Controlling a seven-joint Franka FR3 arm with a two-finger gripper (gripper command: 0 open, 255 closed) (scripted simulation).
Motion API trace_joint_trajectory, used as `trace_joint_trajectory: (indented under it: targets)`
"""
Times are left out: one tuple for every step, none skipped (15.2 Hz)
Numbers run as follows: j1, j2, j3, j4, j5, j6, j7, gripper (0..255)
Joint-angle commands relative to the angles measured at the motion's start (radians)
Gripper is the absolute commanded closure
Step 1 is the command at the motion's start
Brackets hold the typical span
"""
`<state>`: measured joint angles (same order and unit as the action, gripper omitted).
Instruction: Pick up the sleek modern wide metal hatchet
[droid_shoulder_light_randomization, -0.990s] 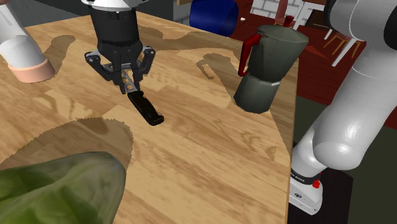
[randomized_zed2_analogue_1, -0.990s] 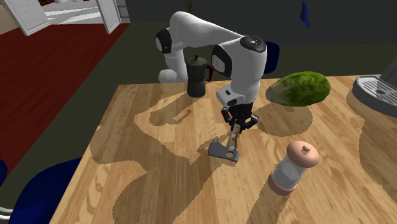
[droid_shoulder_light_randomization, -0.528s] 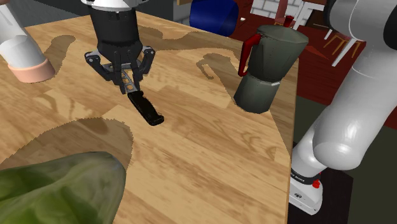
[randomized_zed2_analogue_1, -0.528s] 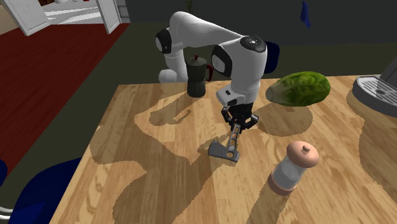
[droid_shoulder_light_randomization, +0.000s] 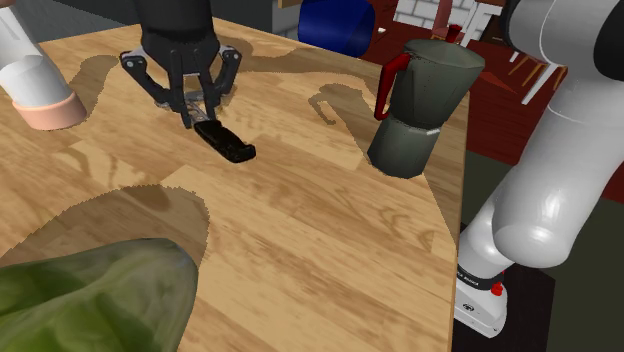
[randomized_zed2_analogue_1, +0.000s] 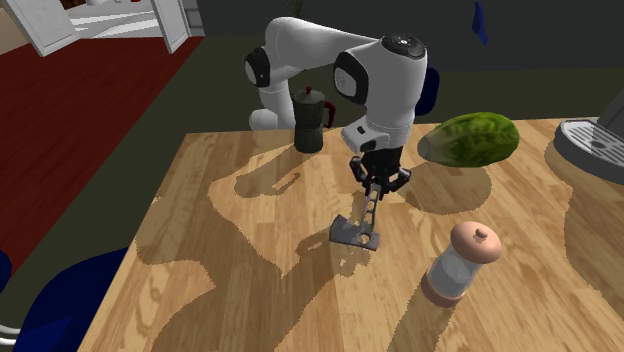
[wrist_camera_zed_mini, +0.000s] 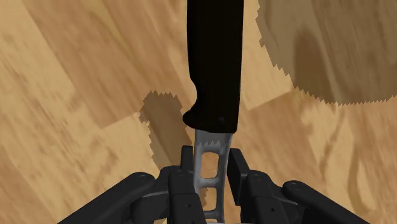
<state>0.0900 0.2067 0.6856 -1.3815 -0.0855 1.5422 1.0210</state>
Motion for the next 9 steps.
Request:
trace_joint_trajectory:
  targets:
    - [0.007,0.012,0.001,0.041,-0.008,-0.031,0.004,255]
    - [0.011,0.018,0.002,0.062,-0.012,-0.048,0.006,255]
    - [0.016,0.026,0.002,0.085,-0.017,-0.064,0.009,255]
    - [0.022,0.033,0.003,0.108,-0.022,-0.081,0.012,255]
    - [0.028,0.042,0.004,0.132,-0.028,-0.099,0.015,255]
    - [0.034,0.051,0.004,0.158,-0.034,-0.116,0.018,255]
    - [0.041,0.060,0.005,0.184,-0.040,-0.134,0.021,255]
    - [0.042,0.062,0.005,0.188,-0.041,-0.137,0.021,255]
    - [0.042,0.061,0.005,0.188,-0.041,-0.137,0.021,255]
